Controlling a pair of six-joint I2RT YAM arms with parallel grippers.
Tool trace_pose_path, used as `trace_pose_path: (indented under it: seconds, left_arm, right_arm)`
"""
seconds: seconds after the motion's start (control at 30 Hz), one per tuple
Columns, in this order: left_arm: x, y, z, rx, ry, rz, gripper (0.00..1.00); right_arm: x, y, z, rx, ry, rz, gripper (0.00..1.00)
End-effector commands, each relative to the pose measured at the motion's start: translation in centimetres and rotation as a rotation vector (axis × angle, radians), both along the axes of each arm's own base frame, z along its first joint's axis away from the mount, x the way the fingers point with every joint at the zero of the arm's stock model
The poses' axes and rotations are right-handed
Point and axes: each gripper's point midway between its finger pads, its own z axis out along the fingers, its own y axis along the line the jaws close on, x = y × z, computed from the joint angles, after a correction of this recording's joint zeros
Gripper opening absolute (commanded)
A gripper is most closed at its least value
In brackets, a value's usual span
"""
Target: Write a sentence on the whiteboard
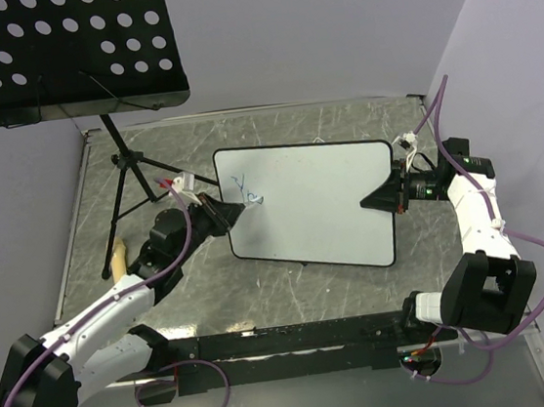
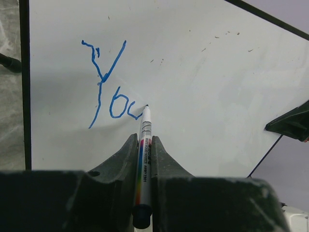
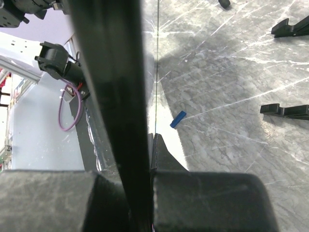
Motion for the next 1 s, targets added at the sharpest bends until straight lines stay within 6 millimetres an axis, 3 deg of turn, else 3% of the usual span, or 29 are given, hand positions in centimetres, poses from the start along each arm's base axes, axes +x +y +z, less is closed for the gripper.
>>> trace_pose_path:
  seconds: [0.0, 0.97]
  left_arm:
    - [1.3, 0.3, 3.1, -0.033, -0.076, 0.056, 0.01]
    - [-0.7, -0.3, -1.6, 0.037, 0.05, -0.039, 0.01]
  right_arm:
    - [-0.2, 1.5, 5.6, 0.194, -0.167, 0.075, 0.0]
    - [-0.2, 1.5, 5.6, 0.195, -0.169, 0.076, 0.0]
